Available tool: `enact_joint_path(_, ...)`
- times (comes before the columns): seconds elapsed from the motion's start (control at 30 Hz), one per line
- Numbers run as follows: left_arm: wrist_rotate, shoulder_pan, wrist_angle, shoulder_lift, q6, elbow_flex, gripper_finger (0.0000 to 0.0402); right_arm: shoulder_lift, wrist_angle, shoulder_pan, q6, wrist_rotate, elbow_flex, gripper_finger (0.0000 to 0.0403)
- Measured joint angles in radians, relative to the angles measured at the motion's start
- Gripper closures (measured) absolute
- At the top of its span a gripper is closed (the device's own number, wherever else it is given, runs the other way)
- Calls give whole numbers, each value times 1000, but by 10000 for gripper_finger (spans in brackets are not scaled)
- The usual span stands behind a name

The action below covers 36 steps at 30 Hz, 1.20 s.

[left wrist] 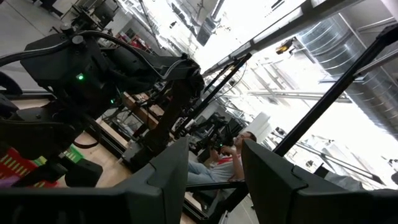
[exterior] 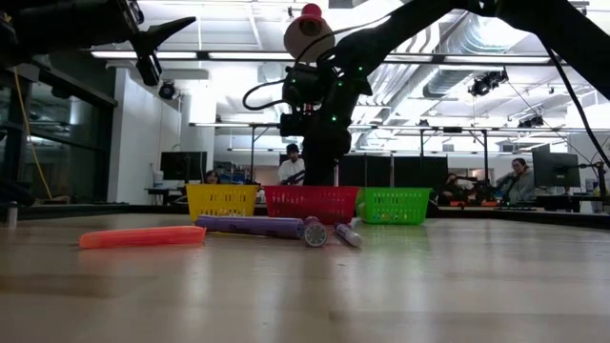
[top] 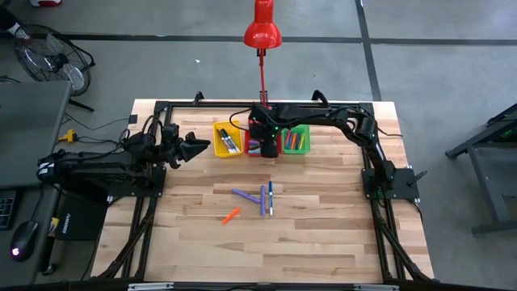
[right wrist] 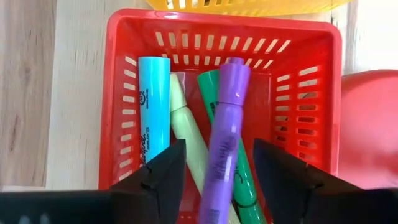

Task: Pick & Place Markers
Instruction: Put the blue marker pen into the yellow bin

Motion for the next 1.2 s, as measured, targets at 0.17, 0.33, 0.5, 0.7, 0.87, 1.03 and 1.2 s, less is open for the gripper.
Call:
enact_joint_path(0.17,1,0,-3,0,0,0,254,0,-3,0,0,10,0,215)
enact_joint_path(0.33,13,0,-3,0,0,0,254,0,-32,0,0,17,0,214)
enact_joint_path(0.5,39,0,-3,0,0,0,254,0,-57,0,4,24,24,213)
enact_joint_path(0.7,57,0,-3,0,0,0,254,-2,-98,1,16,22,85,213)
enact_joint_path(0.87,87,0,-3,0,0,0,254,-2,-125,1,31,21,121,214)
enact_joint_path(1.03,118,0,-3,0,0,0,254,-2,-142,1,70,23,137,212)
enact_joint_path(1.2,139,0,-3,0,1,0,254,-2,-185,1,121,20,137,212)
